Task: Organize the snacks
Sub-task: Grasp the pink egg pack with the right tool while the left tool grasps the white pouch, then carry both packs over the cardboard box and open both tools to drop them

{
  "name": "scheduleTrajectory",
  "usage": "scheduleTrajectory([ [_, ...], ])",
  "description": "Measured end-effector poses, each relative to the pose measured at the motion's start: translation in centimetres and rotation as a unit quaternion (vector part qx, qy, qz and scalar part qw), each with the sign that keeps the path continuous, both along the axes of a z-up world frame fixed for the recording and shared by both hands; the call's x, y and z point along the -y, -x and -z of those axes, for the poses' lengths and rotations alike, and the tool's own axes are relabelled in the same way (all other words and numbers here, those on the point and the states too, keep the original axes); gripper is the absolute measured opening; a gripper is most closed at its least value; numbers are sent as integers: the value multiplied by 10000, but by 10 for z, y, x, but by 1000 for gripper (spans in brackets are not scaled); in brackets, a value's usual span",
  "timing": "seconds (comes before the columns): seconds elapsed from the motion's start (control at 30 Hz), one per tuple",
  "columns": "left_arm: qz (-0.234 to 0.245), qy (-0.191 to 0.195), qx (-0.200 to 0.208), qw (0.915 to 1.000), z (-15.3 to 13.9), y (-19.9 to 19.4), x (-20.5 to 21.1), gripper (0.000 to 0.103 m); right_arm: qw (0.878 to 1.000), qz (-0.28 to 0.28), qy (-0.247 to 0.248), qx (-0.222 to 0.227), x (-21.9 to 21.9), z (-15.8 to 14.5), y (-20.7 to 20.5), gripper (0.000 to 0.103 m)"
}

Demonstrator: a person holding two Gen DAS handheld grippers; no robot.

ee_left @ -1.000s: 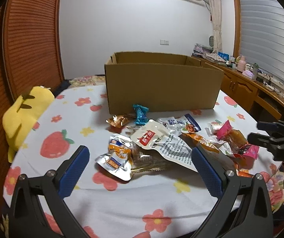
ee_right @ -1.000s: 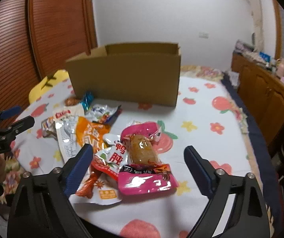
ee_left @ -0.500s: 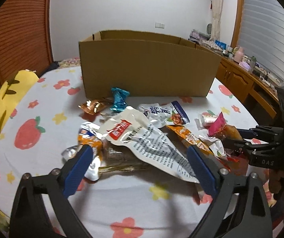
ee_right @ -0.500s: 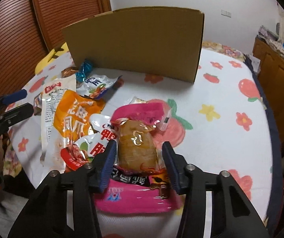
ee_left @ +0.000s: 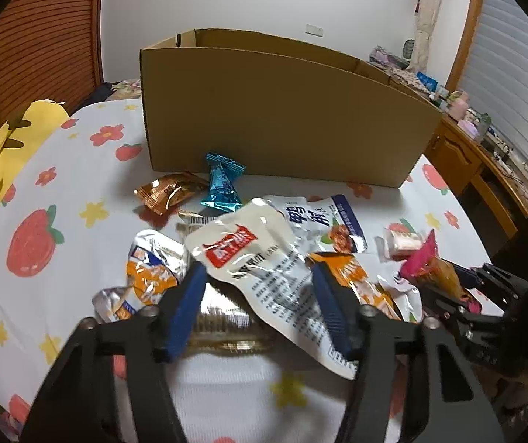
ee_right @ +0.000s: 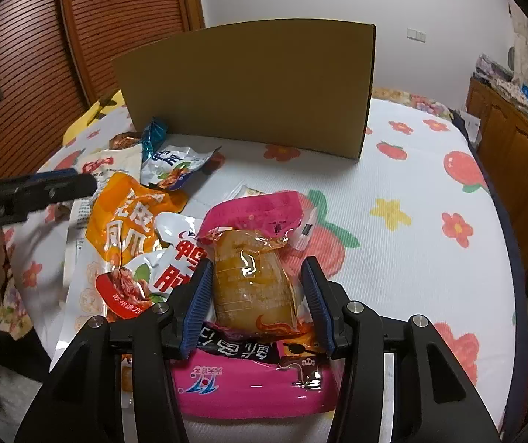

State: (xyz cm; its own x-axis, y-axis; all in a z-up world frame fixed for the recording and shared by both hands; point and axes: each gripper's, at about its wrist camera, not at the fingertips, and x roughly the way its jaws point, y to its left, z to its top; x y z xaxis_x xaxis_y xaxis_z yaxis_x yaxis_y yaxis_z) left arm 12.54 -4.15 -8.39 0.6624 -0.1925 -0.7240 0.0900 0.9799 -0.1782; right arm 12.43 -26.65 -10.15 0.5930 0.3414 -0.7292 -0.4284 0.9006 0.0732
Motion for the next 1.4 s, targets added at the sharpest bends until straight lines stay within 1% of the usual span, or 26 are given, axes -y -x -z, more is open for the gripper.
scheduleTrajectory([
  [0.03,-21,25,-21,10000,0,-2,-1,50,10000,1,29,20,-1,0,1,49],
  [0.1,-47,29,-49,10000,0,-5,-4,47,10000,1,32,24,-1,0,0,49],
  [0.27,-40,91,-56,9999,1,-2,-8,43,10000,6,41,42,-1,0,1,49],
  [0.4,-13,280,-92,9996,1,5,-10,43,10000,15,62,66,-2,0,1,49],
  [0.5,0,268,-101,9996,2,4,-8,25,10000,12,61,64,-3,0,1,49],
  [0.53,-22,255,-84,9996,3,3,-8,21,10000,13,65,68,-3,0,1,49],
  [0.73,-91,423,-182,9989,3,-5,-12,20,10000,16,60,67,-3,0,1,49],
  [0.8,-66,405,-204,9990,4,-6,-11,24,10000,16,63,68,-3,0,1,49],
  [0.87,-45,312,-188,9993,4,-7,-8,24,10000,14,60,69,-3,0,1,49],
  [0.9,-33,244,-180,9995,4,-7,-7,20,10000,16,58,67,-3,0,1,49],
  [0.93,-47,141,-137,9998,4,-6,-6,9,10000,16,58,67,-3,0,1,49],
  [0.97,-64,89,-135,9998,6,-7,-6,5,10000,17,62,69,-3,1,1,49],
  [1.03,-44,168,-108,9998,6,-6,-10,4,10000,15,59,69,-3,0,1,49],
  [1.13,5,159,-88,9998,5,-6,-11,2,10000,16,64,71,-3,0,1,49],
  [1.27,74,289,-63,9995,3,-4,-15,0,10000,16,60,70,-3,1,2,49],
  [1.4,99,265,130,9995,-9,2,-19,0,10000,14,61,73,-3,1,1,49],
])
